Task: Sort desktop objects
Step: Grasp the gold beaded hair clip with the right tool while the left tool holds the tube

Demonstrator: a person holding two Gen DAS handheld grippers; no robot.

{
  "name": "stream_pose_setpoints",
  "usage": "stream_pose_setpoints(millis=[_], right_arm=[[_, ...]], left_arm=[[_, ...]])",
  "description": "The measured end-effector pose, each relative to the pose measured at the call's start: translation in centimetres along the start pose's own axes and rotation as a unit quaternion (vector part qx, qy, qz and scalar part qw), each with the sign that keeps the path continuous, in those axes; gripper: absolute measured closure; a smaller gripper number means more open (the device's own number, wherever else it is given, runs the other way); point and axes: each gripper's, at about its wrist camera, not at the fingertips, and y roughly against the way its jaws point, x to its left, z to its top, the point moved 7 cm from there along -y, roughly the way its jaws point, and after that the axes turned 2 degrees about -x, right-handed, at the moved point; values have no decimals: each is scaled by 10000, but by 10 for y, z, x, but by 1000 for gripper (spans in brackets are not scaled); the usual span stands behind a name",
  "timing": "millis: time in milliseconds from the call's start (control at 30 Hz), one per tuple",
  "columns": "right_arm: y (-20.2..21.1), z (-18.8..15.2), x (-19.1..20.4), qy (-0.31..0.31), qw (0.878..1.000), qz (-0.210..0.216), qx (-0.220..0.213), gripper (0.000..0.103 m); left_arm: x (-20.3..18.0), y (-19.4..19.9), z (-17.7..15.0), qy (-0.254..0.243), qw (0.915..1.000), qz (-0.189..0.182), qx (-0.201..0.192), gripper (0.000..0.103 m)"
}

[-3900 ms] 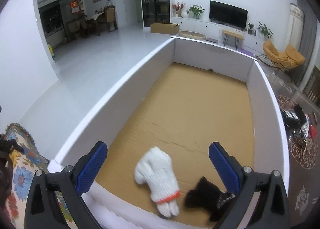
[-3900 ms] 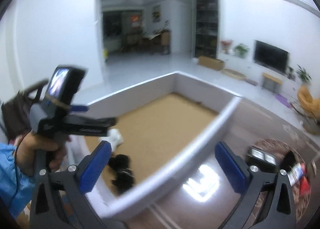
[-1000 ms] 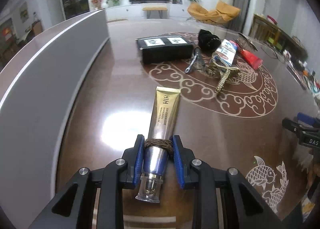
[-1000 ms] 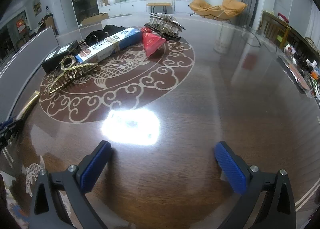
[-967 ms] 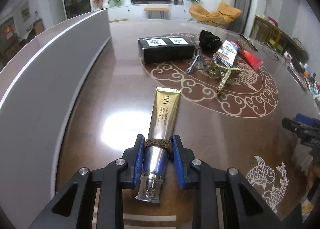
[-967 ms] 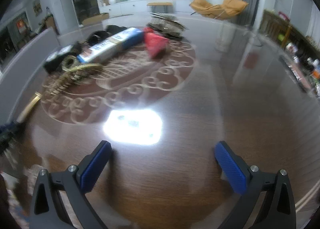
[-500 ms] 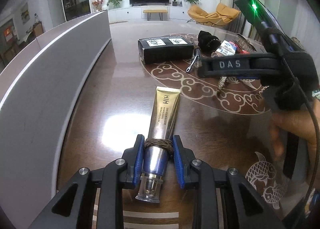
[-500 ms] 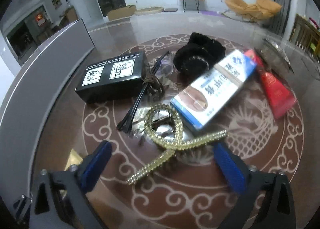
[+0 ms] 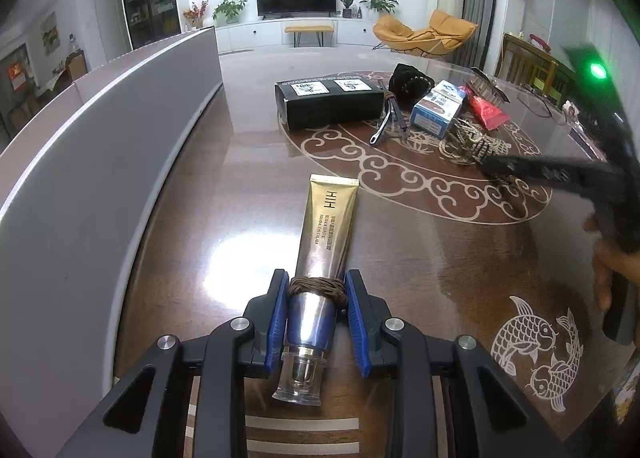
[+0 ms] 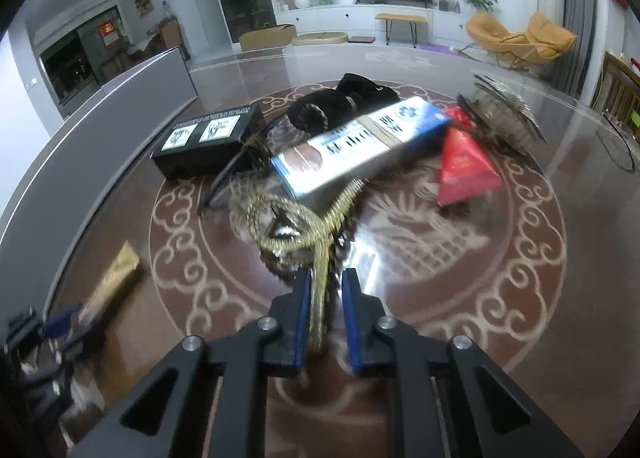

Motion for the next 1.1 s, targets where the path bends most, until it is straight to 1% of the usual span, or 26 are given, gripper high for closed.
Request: stream_pose_setpoints(millis=[200, 300, 333, 367, 400, 433, 467, 500, 533, 600, 700, 733, 767, 800, 833, 867, 900, 1000, 1067, 1100], right_arm=[[39, -43, -27, 109, 9998, 161, 17, 86], [60, -65, -46, 7, 9997, 247, 51, 85], [62, -66, -49, -34, 9997, 234, 72, 81], [64, -68, -53, -89, 9996, 244, 140, 76], [67, -68, -52, -113, 9995, 261, 166, 58], [67, -64, -51, -108, 9995, 222, 177, 33], [69, -60, -48, -84, 9997, 189, 150, 24], [69, -52, -43, -44, 9998, 204, 68, 17], [69, -44, -34, 14, 9996, 285, 9, 17], [56, -27, -15, 103, 9991, 402, 85, 17], [15, -3, 4, -28, 9985, 319, 443, 17], [1, 4, 8, -84, 9983, 273, 512, 17], [-8, 9, 11, -93, 9982, 225, 552, 18], [-14, 15, 12, -45, 9988, 65, 482, 26], [-14, 17, 13, -30, 9990, 17, 445, 49], [-13, 18, 12, -64, 9990, 7, 432, 59], [-10, 17, 11, -153, 9989, 137, 410, 60], [11, 6, 7, 43, 9996, 144, 256, 61], [27, -4, 3, 70, 9995, 245, 208, 61], [38, -11, 0, 29, 9991, 384, 203, 61]], left_arm=[[-1, 1, -1, -7, 10000, 15, -11, 74], [-2, 1, -2, -32, 10000, 15, -8, 74], [-2, 1, -2, -26, 10000, 17, -8, 73], [-1, 2, -3, -30, 10000, 2, -14, 70], [-1, 2, -3, -58, 10000, 11, -6, 65], [1, 1, -3, -69, 10000, 43, 5, 46], [5, 0, -5, -49, 9999, 75, 64, 24], [7, -2, -7, -19, 9999, 72, 118, 18], [11, -2, -8, 29, 9999, -11, 120, 16], [11, -3, -9, -63, 9999, -24, 146, 16], [9, -7, -5, -137, 9996, -93, 244, 16], [8, -10, -2, -143, 9995, -98, 275, 17], [8, -10, 0, -145, 9995, -99, 279, 28], [8, -9, 3, -174, 9995, -104, 238, 40], [7, -8, 5, -196, 9994, -128, 240, 66], [6, -6, 6, -244, 9992, -152, 281, 75], [6, -5, 5, -273, 9991, -138, 280, 75], [7, 2, -3, -179, 9995, -217, 142, 75], [9, 11, -9, 172, 9988, -456, 95, 76], [8, 15, -11, 285, 9982, -518, 51, 76]])
